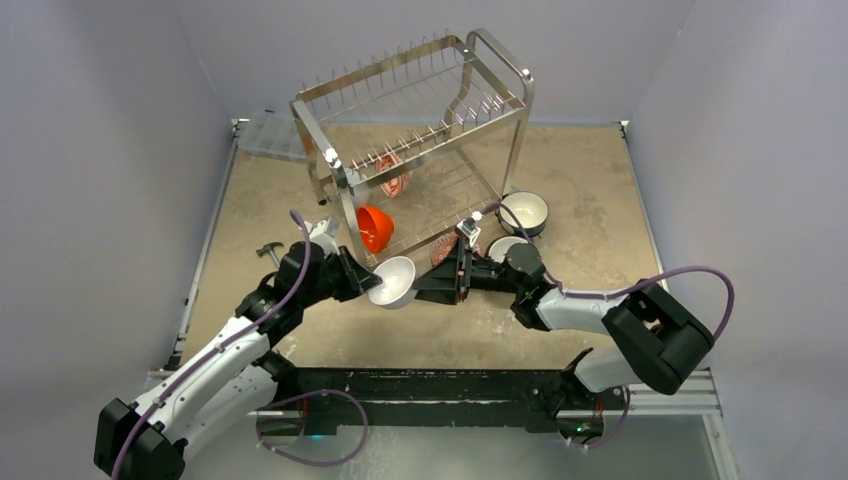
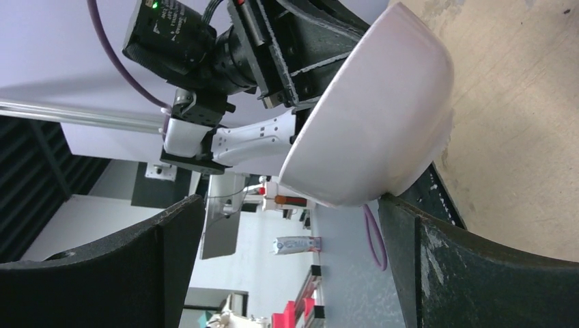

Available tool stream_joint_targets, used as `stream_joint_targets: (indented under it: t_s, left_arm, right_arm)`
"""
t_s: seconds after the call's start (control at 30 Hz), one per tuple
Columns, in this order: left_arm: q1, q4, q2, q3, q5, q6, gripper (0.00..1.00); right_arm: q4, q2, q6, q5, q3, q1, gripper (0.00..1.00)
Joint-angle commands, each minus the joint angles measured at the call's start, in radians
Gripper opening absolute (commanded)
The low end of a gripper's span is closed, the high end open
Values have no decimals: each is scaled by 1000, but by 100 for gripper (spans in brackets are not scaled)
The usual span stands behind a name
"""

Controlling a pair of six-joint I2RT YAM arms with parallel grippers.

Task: Load the bowls into the dish rack
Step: Pick up the bowl from the center of the board.

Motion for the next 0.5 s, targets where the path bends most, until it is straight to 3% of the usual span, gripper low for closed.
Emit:
stream_joint_targets:
  t_s: [0.0, 0.2, 0.47]
  left_arm:
    - [-2, 65, -35, 32, 22, -2, 0]
    - [-2, 49, -59, 27, 11, -4, 0]
    - [-2, 69, -55, 7, 28, -14, 0]
  right_arm:
    - [84, 21, 43, -3, 28, 6, 99]
    - [67, 56, 32, 1, 46, 19, 99]
    - [214, 153, 97, 12, 100, 68, 91]
